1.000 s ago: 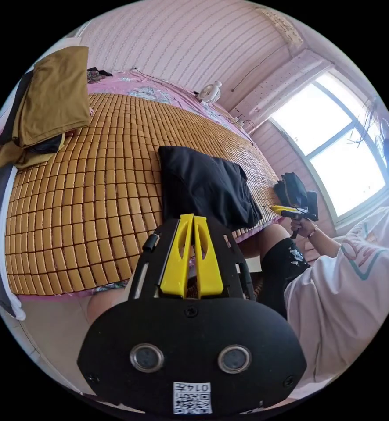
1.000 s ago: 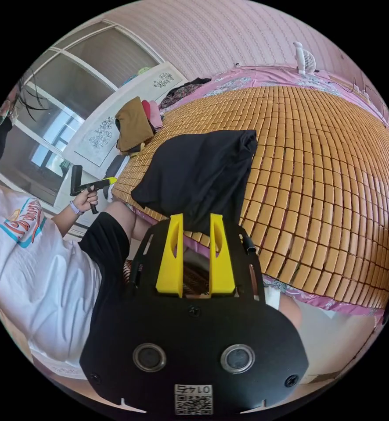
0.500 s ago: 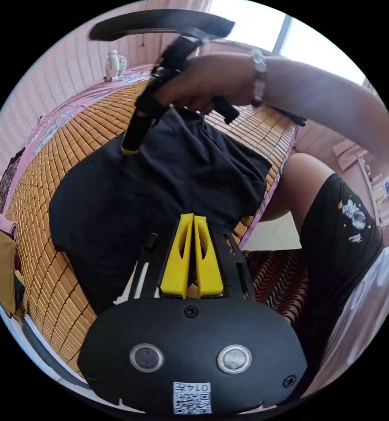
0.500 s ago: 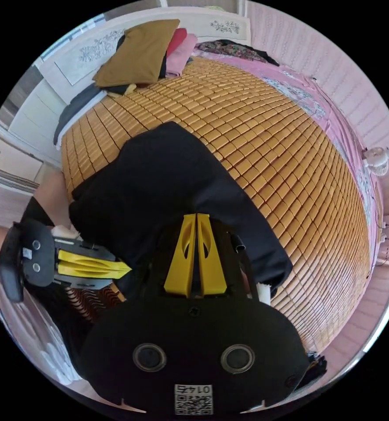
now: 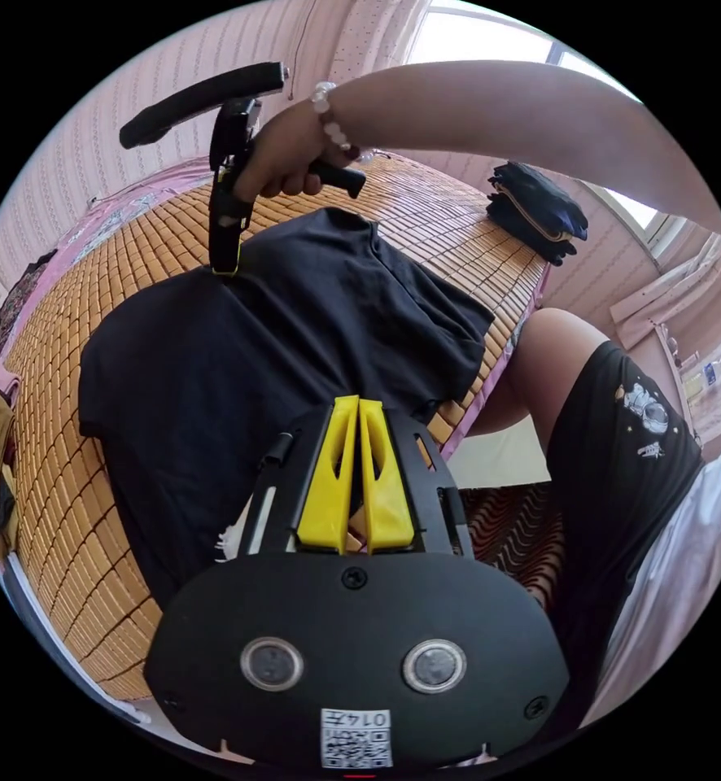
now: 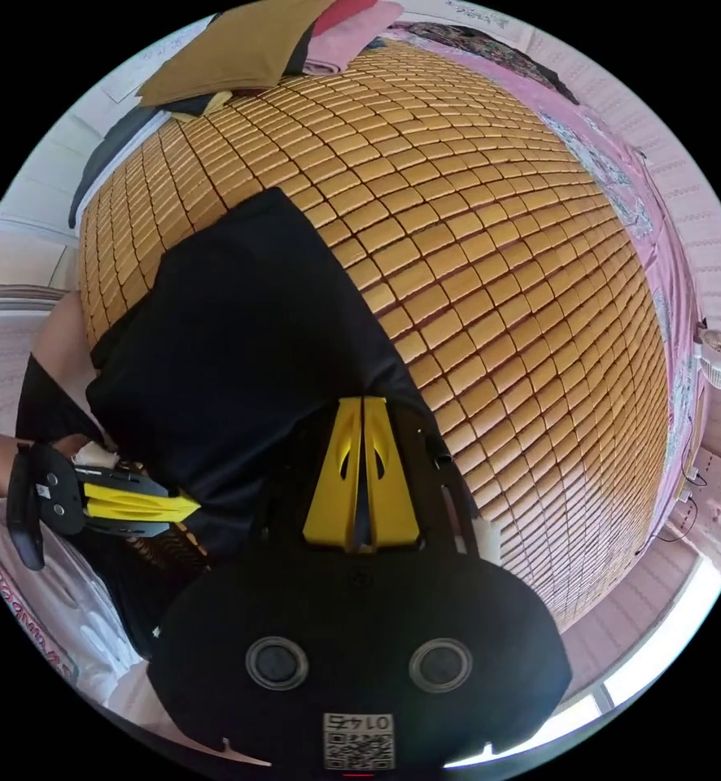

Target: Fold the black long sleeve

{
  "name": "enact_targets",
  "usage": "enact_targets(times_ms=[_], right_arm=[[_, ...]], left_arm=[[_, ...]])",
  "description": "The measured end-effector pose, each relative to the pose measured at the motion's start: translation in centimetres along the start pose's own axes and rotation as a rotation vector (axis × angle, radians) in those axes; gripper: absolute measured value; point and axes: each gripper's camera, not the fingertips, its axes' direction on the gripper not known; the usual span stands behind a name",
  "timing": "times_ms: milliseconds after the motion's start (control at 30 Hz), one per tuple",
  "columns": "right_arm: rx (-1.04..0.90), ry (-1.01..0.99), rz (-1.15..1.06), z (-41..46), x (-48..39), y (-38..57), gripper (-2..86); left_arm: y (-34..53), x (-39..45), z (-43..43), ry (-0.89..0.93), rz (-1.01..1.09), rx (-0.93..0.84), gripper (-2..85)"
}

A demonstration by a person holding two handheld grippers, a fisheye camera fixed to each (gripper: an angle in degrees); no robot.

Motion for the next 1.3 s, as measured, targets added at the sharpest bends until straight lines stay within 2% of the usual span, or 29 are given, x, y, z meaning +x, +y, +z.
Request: enact_targets(times_ms=[33,133,200,267,433,533,600,700,767,867,933,1067,1200,1267,1300], right_arm=[[0.02,-0.021,0.015,-0.3,0.4,0.5,-0.7],[0.24,-0.105,0.141,-2.5,2.3,6.2,-0.5],[0.384,-0.171,0.27,-3.3,3.0,13.4,0.9],[0.391,-0.197,0.379,-2.5,3.0,18.9,3.8],[0.325,-0.304,0.571,0.6,1.1,30.1,10.6],[0.294,-0.338,0.676,3.0,0.6,34.0,8.9],[0.282,-0.422,0.691,4.4,0.9,35.6,2.9],[0.377,-0.432,0.662,3.1,1.2,37.2,1.5],[0.466,-0.485,0.634,1.9,1.4,38.3,1.2],[0.679,-0.656,0.589,0.5,1.8,40.4,1.4],[0.712,-0.687,0.577,0.8,2.0,41.3,2.0],[0.852,-0.776,0.812,4.7,4.0,45.8,8.4],[0.9,-0.858,1.054,9.0,5.5,48.2,14.1],[0.979,-0.87,1.094,9.6,5.7,48.7,13.4],[1.016,-0.889,1.118,10.1,6.0,49.0,10.3]], left_arm=[[0.2,0.2,0.1,-0.001,-0.004,0.012,-0.9],[1.0,0.4,-0.4,0.057,-0.019,0.075,-0.7],[1.3,0.8,-1.1,0.104,-0.019,0.137,-0.3],[1.3,1.4,-1.8,0.125,-0.009,0.196,1.1],[-0.1,4.1,-0.9,0.158,0.052,0.289,11.5],[-1.5,6.0,1.0,0.192,0.101,0.24,13.5],[-2.3,7.2,2.0,0.212,0.141,0.206,14.1],[-3.3,9.2,3.6,0.177,0.214,0.152,15.8],[-4.0,9.8,4.3,0.165,0.233,0.136,15.2],[-4.7,10.0,4.6,0.11,0.218,0.123,5.9],[-4.6,9.6,4.6,0.026,0.182,0.094,0.9],[-3.2,8.7,3.9,0.118,0.158,0.06,-0.3],[-0.1,9.6,1.6,0.188,0.241,0.06,-0.6],[1.2,10.1,0.6,0.205,0.27,0.056,-0.7],[1.9,10.4,0.0,0.215,0.284,0.06,-0.7]])
